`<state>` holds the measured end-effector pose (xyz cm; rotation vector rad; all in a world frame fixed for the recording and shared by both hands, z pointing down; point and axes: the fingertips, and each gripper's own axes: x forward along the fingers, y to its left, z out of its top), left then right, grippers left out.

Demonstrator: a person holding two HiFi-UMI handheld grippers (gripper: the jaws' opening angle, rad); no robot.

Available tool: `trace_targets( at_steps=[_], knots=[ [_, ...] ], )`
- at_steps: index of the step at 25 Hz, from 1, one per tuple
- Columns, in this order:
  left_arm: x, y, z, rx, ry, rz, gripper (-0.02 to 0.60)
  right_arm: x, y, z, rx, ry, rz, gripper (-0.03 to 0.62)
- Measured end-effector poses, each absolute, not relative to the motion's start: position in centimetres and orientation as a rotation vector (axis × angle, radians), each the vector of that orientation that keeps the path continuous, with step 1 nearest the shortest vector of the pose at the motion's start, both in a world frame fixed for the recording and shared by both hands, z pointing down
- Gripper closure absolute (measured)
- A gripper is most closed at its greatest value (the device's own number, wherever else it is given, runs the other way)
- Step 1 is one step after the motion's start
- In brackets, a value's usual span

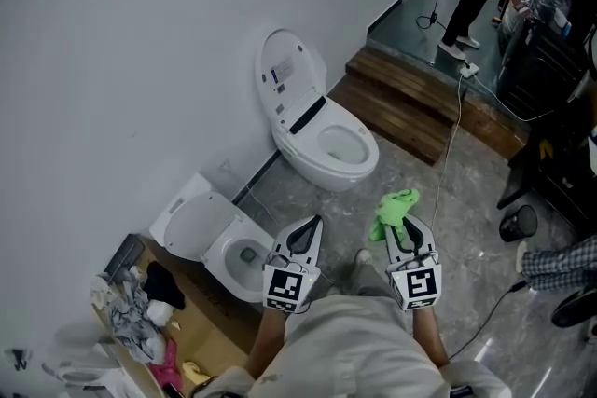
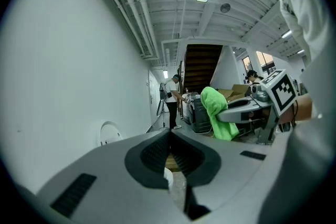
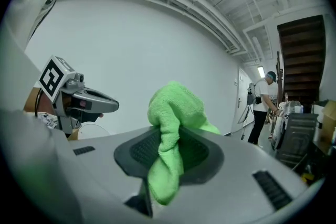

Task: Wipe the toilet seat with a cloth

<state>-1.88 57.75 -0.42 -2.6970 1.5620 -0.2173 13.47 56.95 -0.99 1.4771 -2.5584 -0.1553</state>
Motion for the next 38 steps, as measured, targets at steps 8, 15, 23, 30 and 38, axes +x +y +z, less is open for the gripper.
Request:
trace_targets(
  at_steps=[8, 15, 23, 30, 38],
  knots=[
    [-2.6, 51.9, -0.9, -2.677, 1.589, -0.234, 0.569, 13.2, 50.7, -1.1, 1.47, -2.572, -0.132, 0.496],
    [-1.7, 44.8, -1.0, -2.647, 1.646, -0.271, 0.569, 13.7, 42.7, -1.0, 1.406, -2.629, -0.109, 0.496],
    [0.5, 35.8, -1.4, -2.591, 1.733, -0.32, 0.569, 15.5, 32.7, -1.0, 1.308, -2.692, -0.091, 0.496],
    [2.1, 30.0, -0.8, -2.552, 1.81, -0.37, 0.569, 16.8, 25.4, 0.3, 1.242, -2.722, -0.069, 0.496],
    [0.8, 24.9, -0.2, -2.544, 1.872, -0.348, 0.569, 15.4, 20.6, 2.2, 1.177, -2.725, -0.014, 0.496]
  ],
)
